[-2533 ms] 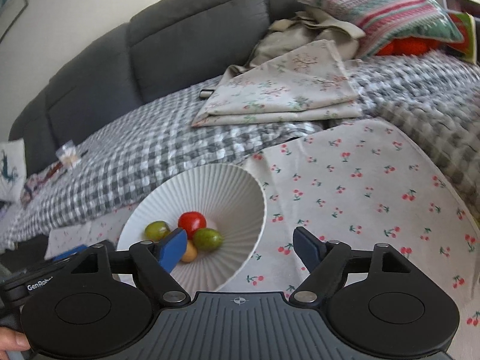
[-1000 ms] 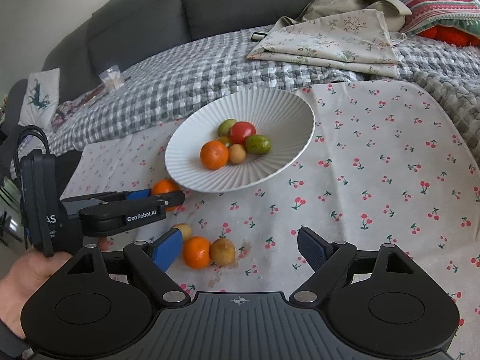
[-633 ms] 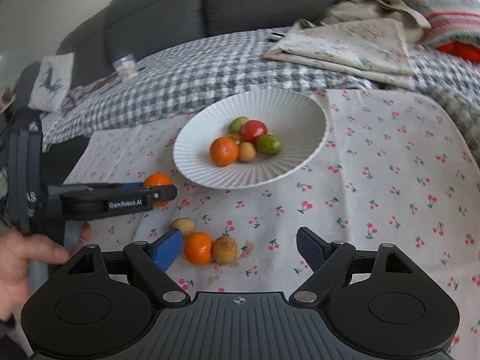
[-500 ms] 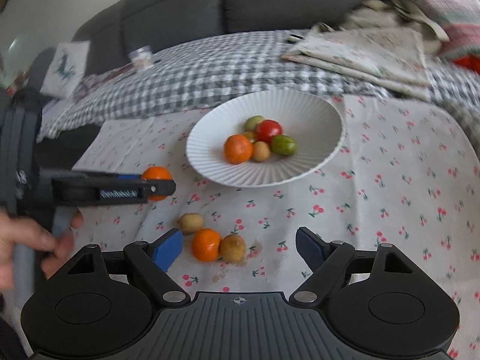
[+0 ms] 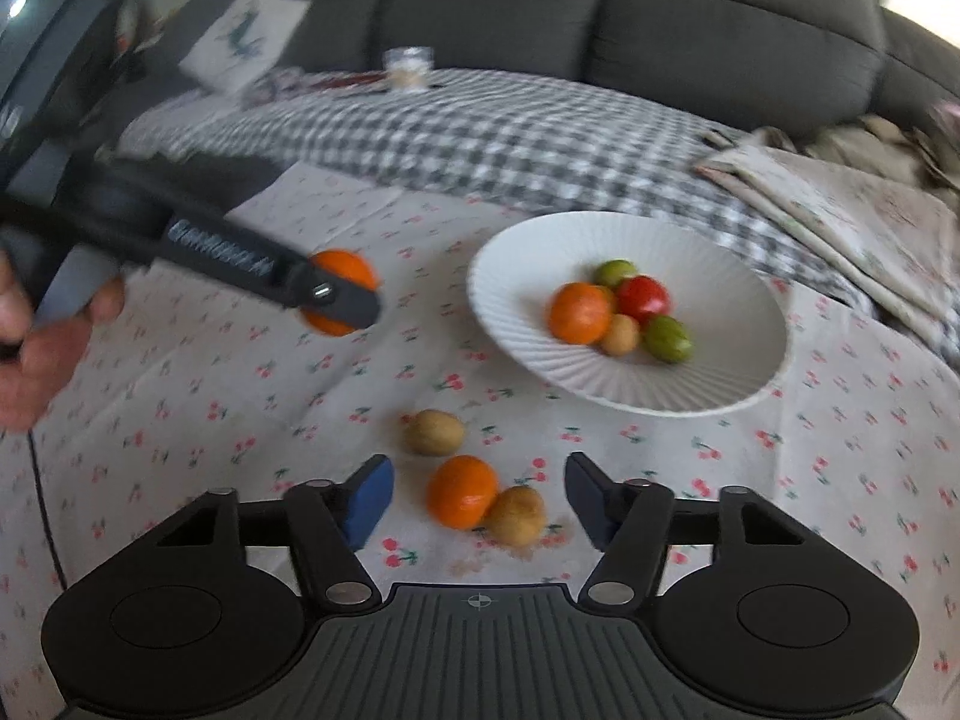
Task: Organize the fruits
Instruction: 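Grasp a mandarin with the left gripper while the right grasps another mandarin, then carry both held mandarins up over the white bowl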
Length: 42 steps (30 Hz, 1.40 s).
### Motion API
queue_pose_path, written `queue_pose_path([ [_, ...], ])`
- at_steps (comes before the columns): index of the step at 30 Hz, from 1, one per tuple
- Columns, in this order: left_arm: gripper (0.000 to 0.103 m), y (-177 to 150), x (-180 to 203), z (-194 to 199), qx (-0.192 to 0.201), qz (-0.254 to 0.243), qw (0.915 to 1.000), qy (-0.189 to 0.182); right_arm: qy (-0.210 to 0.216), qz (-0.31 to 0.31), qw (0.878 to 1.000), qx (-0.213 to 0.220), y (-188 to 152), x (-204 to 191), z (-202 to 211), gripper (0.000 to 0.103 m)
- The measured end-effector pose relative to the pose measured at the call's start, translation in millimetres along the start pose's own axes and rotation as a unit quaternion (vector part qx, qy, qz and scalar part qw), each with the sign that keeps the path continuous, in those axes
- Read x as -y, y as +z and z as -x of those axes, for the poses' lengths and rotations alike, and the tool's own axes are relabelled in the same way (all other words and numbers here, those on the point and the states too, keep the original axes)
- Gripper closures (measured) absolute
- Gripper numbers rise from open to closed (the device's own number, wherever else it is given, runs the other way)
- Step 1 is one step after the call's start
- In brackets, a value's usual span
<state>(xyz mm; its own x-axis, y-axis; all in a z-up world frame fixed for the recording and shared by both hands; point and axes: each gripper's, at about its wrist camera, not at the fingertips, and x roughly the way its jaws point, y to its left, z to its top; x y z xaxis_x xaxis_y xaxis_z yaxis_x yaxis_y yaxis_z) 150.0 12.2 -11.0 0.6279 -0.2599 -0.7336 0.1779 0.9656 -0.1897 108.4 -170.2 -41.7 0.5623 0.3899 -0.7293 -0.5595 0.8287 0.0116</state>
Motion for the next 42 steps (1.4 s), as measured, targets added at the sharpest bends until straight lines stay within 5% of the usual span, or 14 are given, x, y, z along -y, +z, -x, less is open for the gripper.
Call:
queue_pose_path([
  [8, 0.068, -0.1, -1.9, -1.3, 0.000, 0.002, 1.0000, 0.000, -0.026, 0.044, 0.998, -0.020, -2.7, -16.0, -24.3, 0.063],
  [10, 0.068, -0.7, -1.3, -1.4, -0.001, 0.002, 1.0000, -0.001, -0.024, 0.042, 0.999, -0.022, -1.0, -16.4, -24.0, 0.076],
  [42, 0.068, 1.0, 2.8, -0.6, 0.022, -0.004, 0.9997, -0.005, -0.008, -0.081, 0.996, 0.043, 14.4, 27.7, 34.0, 0.076],
])
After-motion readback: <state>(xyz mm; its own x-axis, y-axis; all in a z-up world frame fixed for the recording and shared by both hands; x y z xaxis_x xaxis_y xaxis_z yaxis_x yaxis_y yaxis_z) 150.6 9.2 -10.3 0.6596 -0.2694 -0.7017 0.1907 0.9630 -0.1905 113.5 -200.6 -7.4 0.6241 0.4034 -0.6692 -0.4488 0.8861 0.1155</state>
